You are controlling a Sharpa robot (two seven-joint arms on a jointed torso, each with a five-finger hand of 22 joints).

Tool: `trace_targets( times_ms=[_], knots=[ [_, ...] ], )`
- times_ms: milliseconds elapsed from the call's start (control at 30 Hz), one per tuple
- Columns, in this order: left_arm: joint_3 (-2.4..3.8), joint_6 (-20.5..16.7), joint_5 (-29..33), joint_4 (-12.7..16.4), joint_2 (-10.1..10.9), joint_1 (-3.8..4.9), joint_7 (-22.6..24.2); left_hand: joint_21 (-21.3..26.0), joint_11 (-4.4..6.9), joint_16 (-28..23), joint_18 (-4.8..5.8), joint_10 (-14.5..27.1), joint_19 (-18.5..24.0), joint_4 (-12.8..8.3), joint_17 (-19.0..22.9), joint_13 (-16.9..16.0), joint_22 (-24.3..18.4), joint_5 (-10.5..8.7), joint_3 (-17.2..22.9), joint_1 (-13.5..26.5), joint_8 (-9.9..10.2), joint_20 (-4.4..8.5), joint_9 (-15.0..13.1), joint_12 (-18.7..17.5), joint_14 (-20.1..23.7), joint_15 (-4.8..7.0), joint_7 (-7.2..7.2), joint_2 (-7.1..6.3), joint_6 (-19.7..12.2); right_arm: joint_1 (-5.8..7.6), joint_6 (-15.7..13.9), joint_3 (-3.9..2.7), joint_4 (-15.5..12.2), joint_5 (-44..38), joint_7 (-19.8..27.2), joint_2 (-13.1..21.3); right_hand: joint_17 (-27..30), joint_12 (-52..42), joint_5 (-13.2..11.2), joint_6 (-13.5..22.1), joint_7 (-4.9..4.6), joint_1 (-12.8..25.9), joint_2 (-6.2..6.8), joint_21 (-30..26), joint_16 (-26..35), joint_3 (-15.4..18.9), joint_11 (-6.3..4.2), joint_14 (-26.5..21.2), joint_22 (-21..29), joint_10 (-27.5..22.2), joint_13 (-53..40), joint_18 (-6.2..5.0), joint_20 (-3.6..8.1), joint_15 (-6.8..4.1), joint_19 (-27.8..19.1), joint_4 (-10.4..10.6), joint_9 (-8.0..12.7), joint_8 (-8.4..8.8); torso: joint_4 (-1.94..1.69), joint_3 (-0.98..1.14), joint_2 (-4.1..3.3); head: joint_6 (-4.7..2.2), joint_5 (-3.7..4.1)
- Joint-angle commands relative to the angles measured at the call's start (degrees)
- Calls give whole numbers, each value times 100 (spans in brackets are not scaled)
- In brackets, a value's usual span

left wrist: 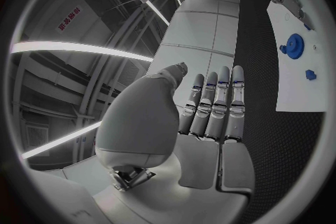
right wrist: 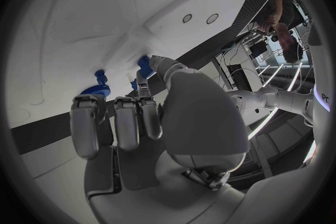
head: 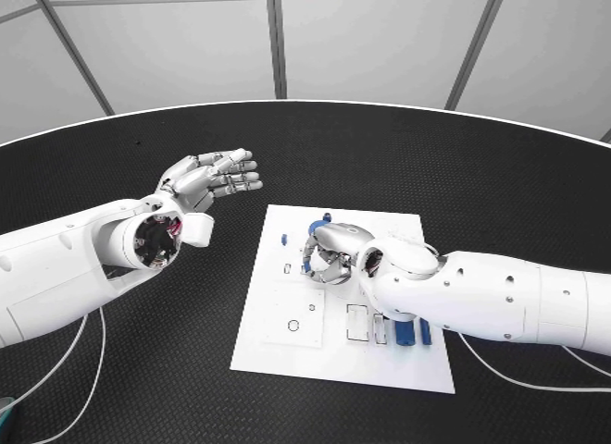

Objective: Assemble the parts on the task board

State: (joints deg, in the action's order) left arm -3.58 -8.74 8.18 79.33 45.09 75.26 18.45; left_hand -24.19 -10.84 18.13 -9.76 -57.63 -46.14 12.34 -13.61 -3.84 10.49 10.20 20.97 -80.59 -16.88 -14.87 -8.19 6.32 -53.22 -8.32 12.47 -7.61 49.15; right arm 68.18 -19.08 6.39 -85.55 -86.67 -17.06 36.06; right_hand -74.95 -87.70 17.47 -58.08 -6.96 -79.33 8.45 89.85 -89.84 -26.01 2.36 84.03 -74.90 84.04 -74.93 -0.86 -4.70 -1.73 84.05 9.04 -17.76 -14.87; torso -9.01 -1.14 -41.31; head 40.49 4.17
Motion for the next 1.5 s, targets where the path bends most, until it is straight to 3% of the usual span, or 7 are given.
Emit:
trace_targets(
  times_ms=[33,633,867,1067,1500],
  knots=[
    [0,-1,0,-2,3,0,-1,-31,15,-36,-71,-37,-24,-3,-5,-5,-5,-25,19,50,20,-5,8,-30,9,-2,132,-19,0,0,-11,0,-18,0,-10,32,-1494,-16,22,-18,19,8,-48,15,-12,-19,-6,594,-1510,410,-1283,86,24,-4,595,-4,-185,-117,-22,-2,8,-2,16],
    [0,2,0,-15,3,0,-3,-31,15,-36,-71,-37,-24,-3,-5,-5,-5,-25,19,50,20,-5,8,-30,9,-2,132,-19,0,-1,23,3,-71,-1,-2,130,-1496,-19,21,-22,25,34,-43,15,-13,-18,-10,595,-1510,413,-1286,86,21,-3,595,-8,-197,-135,-97,-14,10,17,91],
    [0,-2,0,-14,9,0,-4,-31,15,-36,-71,-37,-24,-3,-5,-5,-5,-25,19,50,20,-5,8,-30,9,-2,132,-19,0,-1,94,5,-63,-1,-25,146,-1496,-19,21,-22,25,34,-43,15,-13,-18,-10,595,-1510,413,-1286,86,21,-3,595,-8,-197,-135,-117,-20,14,30,111],
    [-1,-1,0,-13,14,0,-5,-31,15,-36,-71,-37,-24,-3,-5,-5,-5,-25,19,50,20,-5,8,-30,9,-2,132,-19,0,-2,118,7,-55,-1,-65,163,-1492,-15,20,-20,26,44,-36,15,-12,-16,-10,594,-1510,410,-1282,86,20,-4,595,-10,-200,-140,-130,-12,12,43,124],
    [-1,-1,0,-19,17,0,-6,-31,15,-36,-71,-37,-24,-3,-5,-5,-5,-25,19,50,20,-5,8,-30,9,-2,132,-19,0,-2,89,7,-128,-134,-109,266,-1491,-23,21,-20,28,54,-30,15,-11,-15,-12,593,-1510,416,-1290,86,19,-4,595,-13,-205,-147,-159,-25,24,64,160]
  ],
)
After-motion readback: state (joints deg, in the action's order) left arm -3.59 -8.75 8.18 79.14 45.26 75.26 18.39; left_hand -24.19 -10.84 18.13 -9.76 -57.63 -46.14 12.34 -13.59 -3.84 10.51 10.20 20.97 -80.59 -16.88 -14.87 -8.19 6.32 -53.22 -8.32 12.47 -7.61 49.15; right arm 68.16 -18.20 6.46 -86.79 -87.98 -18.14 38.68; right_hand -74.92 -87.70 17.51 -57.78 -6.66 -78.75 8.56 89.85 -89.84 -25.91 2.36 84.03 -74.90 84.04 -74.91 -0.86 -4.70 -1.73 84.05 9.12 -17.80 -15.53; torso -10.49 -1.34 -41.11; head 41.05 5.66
